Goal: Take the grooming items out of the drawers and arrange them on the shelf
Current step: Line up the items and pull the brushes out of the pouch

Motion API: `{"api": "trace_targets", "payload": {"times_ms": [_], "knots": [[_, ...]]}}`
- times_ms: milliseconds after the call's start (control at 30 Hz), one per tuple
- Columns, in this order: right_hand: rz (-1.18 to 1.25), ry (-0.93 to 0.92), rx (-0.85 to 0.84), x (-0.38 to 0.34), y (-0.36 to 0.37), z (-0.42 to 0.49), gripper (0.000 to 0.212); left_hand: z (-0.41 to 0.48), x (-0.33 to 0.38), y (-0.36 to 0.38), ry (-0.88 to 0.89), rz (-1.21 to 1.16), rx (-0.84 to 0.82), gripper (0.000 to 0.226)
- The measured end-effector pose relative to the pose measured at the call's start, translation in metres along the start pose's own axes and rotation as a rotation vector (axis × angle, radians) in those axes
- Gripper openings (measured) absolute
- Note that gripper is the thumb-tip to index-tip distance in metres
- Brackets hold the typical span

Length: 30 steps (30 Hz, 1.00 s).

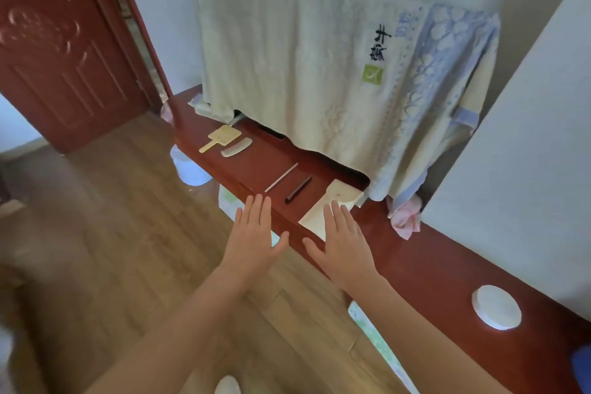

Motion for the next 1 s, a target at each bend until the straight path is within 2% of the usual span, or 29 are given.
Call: {"api": "trace_targets", "payload": {"times_ms": [167,367,500,633,733,1000], "knots": [[0.005,-0.063,0.037,-0.070,0.011,0.020,0.091,-0.004,-0.073,-0.011,-0.018,-0.007,0.007,0.091],[0.043,0.051,0.087,-0.139,0.029,0.050,0.090,0.012,-0.147,-0.019,0.089,0.029,-0.040,0.075],[0.047,0.152,0.097,-0.165,0.038,0.068,0.078,0.034,-0.176,-0.022,0.215,0.038,-0.051,0.073],[0.067,0.252,0.126,-0.171,0.043,0.080,0.079,0.060,-0.186,-0.019,0.326,0.027,-0.052,0.081],[0.073,0.328,0.132,-0.163,0.048,0.093,0.079,0.084,-0.187,-0.011,0.398,0.003,-0.042,0.074],[0.081,0.500,0.134,-0.125,0.061,0.143,0.079,0.158,-0.171,0.034,0.551,0.002,-0.160,0.076]]}}
Point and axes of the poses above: each hand's wrist, its own z-axis towards the middle knuckle, its own y-axis out of the palm, x = y × z, the point moved 9 cm from there along z, towards the middle knuckle, and after that the axes turned 13 degrees about y, right-handed, at the moved point
